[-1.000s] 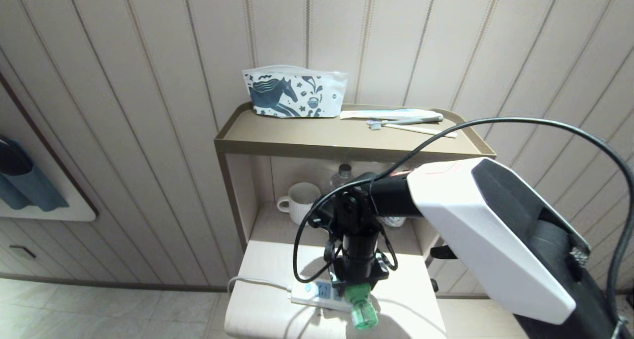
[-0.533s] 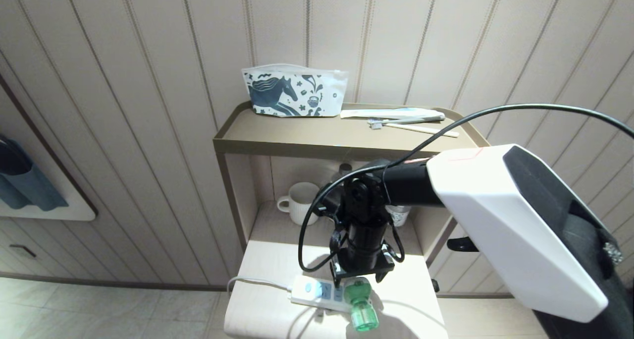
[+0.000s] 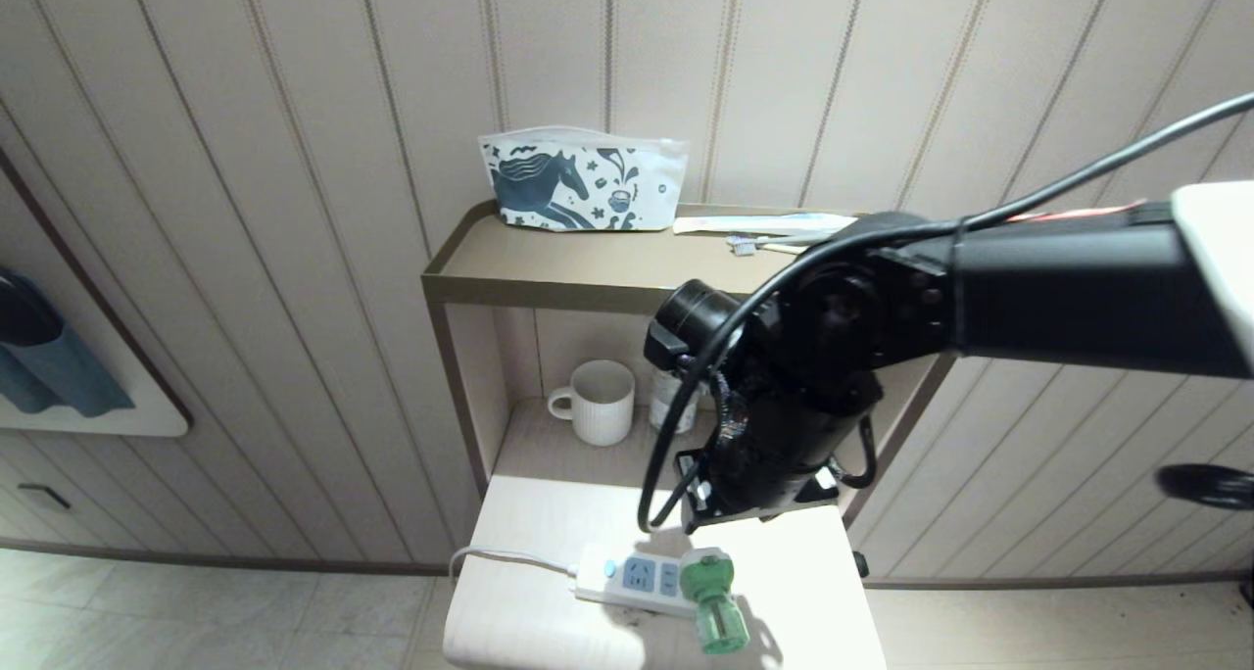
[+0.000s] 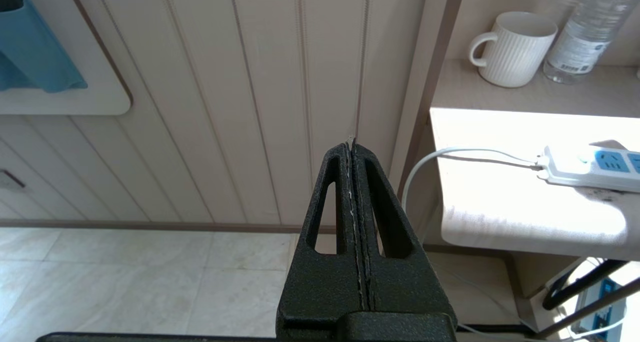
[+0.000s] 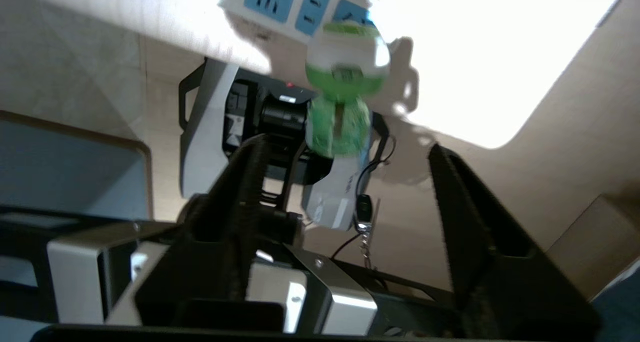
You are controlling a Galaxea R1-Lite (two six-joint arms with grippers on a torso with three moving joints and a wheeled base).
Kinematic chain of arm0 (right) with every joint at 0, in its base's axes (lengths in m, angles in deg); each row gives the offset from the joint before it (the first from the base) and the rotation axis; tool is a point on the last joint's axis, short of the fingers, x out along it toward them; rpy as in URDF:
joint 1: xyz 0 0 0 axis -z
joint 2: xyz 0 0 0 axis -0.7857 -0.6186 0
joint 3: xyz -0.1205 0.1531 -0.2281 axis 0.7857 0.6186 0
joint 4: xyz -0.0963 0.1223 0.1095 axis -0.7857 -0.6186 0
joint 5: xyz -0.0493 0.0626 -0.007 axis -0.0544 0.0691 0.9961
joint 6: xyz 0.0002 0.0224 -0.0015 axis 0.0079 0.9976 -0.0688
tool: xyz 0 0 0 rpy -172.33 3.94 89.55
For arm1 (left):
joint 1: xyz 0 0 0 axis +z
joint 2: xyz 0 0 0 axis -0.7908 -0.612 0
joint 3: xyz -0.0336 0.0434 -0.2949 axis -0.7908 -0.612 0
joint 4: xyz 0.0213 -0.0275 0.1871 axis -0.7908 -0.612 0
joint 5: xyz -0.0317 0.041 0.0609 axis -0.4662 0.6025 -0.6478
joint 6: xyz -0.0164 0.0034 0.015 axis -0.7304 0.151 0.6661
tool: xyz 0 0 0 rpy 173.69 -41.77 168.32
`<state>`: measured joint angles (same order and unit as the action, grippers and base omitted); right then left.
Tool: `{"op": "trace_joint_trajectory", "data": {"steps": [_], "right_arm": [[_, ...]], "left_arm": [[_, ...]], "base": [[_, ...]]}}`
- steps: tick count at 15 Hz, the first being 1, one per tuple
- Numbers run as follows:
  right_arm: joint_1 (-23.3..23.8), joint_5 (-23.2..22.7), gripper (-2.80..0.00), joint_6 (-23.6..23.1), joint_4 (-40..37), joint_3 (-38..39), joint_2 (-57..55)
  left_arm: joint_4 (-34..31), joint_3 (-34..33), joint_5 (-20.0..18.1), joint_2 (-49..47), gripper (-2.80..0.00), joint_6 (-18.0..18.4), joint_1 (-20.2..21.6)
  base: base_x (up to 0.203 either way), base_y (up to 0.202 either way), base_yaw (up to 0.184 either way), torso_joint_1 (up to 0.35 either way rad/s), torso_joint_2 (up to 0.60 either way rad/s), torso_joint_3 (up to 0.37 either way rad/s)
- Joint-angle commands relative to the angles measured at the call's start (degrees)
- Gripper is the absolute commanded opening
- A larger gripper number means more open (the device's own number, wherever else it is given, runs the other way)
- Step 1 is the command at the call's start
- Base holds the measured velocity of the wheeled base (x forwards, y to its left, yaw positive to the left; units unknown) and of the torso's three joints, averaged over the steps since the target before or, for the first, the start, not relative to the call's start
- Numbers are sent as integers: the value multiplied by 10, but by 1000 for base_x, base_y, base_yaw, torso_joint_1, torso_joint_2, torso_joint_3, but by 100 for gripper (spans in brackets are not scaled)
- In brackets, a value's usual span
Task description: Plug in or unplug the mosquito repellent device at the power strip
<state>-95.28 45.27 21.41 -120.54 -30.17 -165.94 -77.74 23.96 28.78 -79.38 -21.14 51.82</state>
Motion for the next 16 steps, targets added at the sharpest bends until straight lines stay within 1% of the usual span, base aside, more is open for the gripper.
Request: {"op": "trace_joint_trajectory", "data": {"steps": [1, 3, 6, 7, 8, 9, 10, 13, 14, 15, 16], "right_arm": [[-38, 43, -280, 2, -2, 54, 122], [-84, 123, -280, 5, 1, 126, 206], [-131, 215, -280, 15, 32, 241, 375], [-135, 240, -280, 18, 50, 275, 437], [-129, 261, -280, 19, 69, 308, 491], [-106, 273, -280, 21, 84, 335, 529], [-58, 284, -280, 23, 97, 363, 573], [128, 308, -280, 25, 137, 462, 729], [198, 312, -280, 12, 155, 505, 793], [259, 315, -280, -11, 174, 547, 849], [306, 318, -280, -35, 192, 586, 890]], "left_arm": [[0, 0, 0, -1, -280, 0, 0], [0, 0, 0, -1, -280, 0, 0], [0, 0, 0, -1, -280, 0, 0], [0, 0, 0, -1, -280, 0, 0], [0, 0, 0, -1, -280, 0, 0], [0, 0, 0, -1, -280, 0, 1], [0, 0, 0, -1, -280, 0, 0], [0, 0, 0, -1, -280, 0, 0], [0, 0, 0, -1, -280, 0, 0], [0, 0, 0, -1, -280, 0, 0], [0, 0, 0, -1, -280, 0, 0]], "base": [[0, 0, 0, 0, 0, 0], [0, 0, 0, 0, 0, 0], [0, 0, 0, 0, 0, 0], [0, 0, 0, 0, 0, 0], [0, 0, 0, 0, 0, 0], [0, 0, 0, 0, 0, 0], [0, 0, 0, 0, 0, 0], [0, 0, 0, 0, 0, 0], [0, 0, 0, 0, 0, 0], [0, 0, 0, 0, 0, 0], [0, 0, 0, 0, 0, 0]]}}
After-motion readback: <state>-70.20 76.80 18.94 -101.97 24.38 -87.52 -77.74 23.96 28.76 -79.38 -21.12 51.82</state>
